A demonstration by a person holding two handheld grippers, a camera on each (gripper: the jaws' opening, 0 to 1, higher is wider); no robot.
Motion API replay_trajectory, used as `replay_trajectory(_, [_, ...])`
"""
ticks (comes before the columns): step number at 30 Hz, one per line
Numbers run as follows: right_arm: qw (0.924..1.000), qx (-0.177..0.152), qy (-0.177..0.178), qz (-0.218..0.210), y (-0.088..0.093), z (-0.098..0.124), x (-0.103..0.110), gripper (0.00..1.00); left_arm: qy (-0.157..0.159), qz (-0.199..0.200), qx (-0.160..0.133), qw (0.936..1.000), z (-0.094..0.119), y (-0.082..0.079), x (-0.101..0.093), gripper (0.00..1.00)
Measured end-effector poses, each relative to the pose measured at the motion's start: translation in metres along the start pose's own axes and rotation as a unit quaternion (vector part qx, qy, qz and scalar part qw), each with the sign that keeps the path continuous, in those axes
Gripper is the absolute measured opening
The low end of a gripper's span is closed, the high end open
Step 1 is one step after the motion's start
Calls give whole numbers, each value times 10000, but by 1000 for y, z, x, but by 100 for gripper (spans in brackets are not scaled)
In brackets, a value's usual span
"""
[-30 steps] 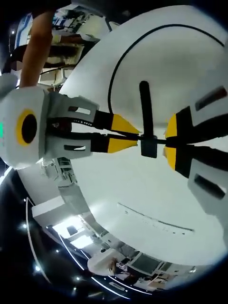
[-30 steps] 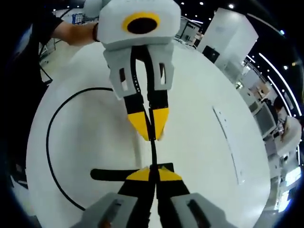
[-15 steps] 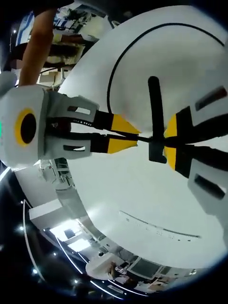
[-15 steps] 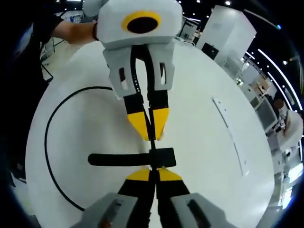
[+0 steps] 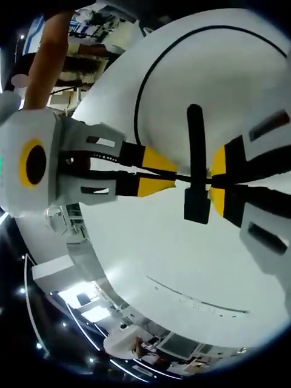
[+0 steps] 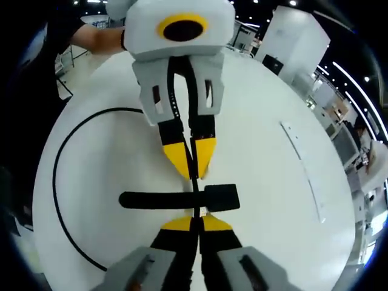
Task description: Find the charging cable on the desk, coil it up and secure with Velcro.
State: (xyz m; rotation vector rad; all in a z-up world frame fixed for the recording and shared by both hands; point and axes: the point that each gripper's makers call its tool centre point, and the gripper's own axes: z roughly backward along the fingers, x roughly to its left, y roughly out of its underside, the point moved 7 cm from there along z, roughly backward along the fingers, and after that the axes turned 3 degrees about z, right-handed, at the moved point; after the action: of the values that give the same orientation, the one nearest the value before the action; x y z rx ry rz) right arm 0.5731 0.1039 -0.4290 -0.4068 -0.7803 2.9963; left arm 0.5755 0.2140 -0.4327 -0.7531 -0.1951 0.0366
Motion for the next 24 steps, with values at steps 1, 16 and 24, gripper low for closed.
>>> replay_trajectory(1, [10000, -1, -9, -3, 0, 0, 1, 4, 3, 18, 4, 10000, 0, 1, -1, 3])
replay_trajectory(16, [9999, -12, -103, 3, 6, -6, 11, 4, 41, 48, 58, 10000, -6, 4, -11, 3])
replay_trajectory(24, [9999, -32, -116, -28, 7, -6, 10, 4, 37, 28, 75, 10000, -7, 4, -11, 3])
